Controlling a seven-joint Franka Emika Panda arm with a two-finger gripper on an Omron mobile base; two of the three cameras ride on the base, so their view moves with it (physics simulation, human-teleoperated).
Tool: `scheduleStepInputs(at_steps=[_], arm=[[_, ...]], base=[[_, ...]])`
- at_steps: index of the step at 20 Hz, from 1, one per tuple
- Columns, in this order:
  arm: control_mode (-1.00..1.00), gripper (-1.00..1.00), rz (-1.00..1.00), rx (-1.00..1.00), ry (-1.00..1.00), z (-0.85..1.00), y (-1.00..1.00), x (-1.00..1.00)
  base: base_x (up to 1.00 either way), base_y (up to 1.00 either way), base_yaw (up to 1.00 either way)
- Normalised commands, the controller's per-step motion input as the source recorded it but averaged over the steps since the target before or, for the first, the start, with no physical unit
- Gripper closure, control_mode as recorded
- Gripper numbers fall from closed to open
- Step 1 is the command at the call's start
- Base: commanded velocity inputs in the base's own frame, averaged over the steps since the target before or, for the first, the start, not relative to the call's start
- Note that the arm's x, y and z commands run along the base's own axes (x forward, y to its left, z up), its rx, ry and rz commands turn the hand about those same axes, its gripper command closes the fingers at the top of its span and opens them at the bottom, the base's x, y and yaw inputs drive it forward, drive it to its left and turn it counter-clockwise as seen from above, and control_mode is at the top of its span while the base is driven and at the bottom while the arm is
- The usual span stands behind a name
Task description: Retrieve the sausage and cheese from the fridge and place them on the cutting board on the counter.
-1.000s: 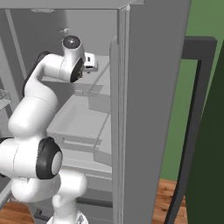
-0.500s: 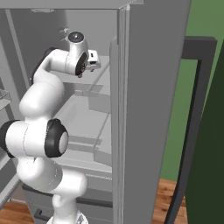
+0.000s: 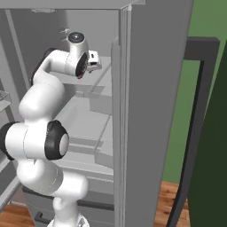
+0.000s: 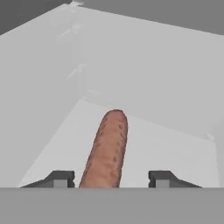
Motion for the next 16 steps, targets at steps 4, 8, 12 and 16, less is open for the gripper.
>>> scheduleStepInputs(at_steps=[4, 8, 12, 16], arm=[[-1.00, 1.00, 0.00, 0.00, 0.00, 0.00, 0.00, 0.00], [-1.00, 1.00, 0.00, 0.00, 0.00, 0.00, 0.00, 0.00], [-1.00, 1.00, 0.00, 0.00, 0.00, 0.00, 0.00, -0.01], [-1.00, 1.00, 0.00, 0.03, -0.21, 0.28, -0.19, -0.61]], base=[[0.00, 0.00, 0.00], [0.00, 0.00, 0.00], [0.00, 0.00, 0.00], [0.00, 0.00, 0.00]])
